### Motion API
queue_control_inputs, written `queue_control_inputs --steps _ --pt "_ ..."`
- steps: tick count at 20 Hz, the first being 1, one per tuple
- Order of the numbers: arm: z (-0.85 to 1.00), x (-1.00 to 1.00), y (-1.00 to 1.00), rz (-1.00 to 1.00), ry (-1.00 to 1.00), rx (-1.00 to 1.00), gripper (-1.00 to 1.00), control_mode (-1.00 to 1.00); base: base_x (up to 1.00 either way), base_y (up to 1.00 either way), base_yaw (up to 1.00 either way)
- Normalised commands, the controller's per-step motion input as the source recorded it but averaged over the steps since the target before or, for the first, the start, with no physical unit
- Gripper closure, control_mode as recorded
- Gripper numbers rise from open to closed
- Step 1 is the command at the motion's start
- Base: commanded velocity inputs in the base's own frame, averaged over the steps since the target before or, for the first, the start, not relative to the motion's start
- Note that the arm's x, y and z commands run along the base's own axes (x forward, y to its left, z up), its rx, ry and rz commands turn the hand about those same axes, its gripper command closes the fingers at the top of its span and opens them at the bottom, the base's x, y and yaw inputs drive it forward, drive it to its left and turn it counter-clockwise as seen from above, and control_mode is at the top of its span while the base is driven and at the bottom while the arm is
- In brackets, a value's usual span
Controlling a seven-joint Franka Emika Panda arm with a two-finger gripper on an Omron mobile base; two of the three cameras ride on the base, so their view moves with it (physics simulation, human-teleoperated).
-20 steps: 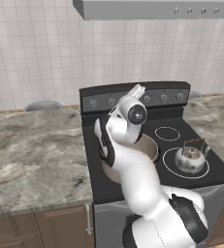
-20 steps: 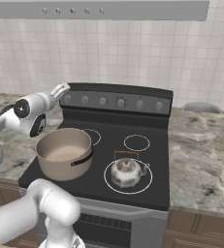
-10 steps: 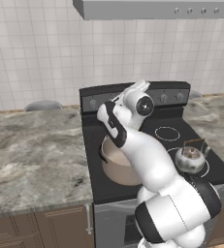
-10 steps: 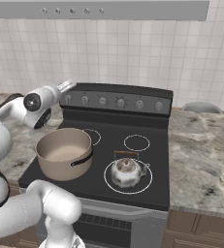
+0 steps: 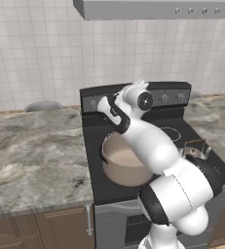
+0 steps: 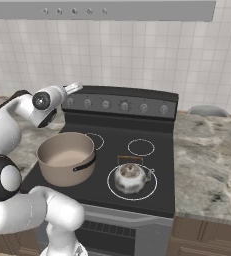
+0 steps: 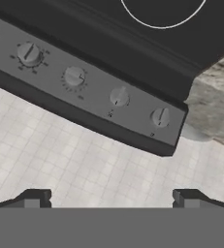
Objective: Pick the kettle from the cabinet and place it on a stove burner. Then pick the pot from the counter and place it on another stove burner. Finally, turn both burners on.
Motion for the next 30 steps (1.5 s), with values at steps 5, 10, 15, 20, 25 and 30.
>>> queue_control_inputs --steps 5,10,15,20,25,30 --pt "0.4 0.04 0.11 -0.04 0.11 0.12 -1.0 -1.0 0.0 0.0 0.0" --pt "0.59 0.01 0.23 -0.08 0.12 0.03 -1.0 -1.0 0.0 0.0 0.0" --pt "0.36 0.0 0.35 -0.08 0.21 -0.01 -1.0 -1.0 0.0 0.0 0.0" --pt "0.37 0.0 0.37 -0.07 0.19 -0.02 -1.0 -1.0 0.0 0.0 0.0" --pt "0.48 0.0 0.41 -0.04 0.13 0.0 -1.0 -1.0 0.0 0.0 0.0" --pt "0.21 -0.05 0.55 0.0 0.07 -0.07 -1.0 -1.0 0.0 0.0 0.0"
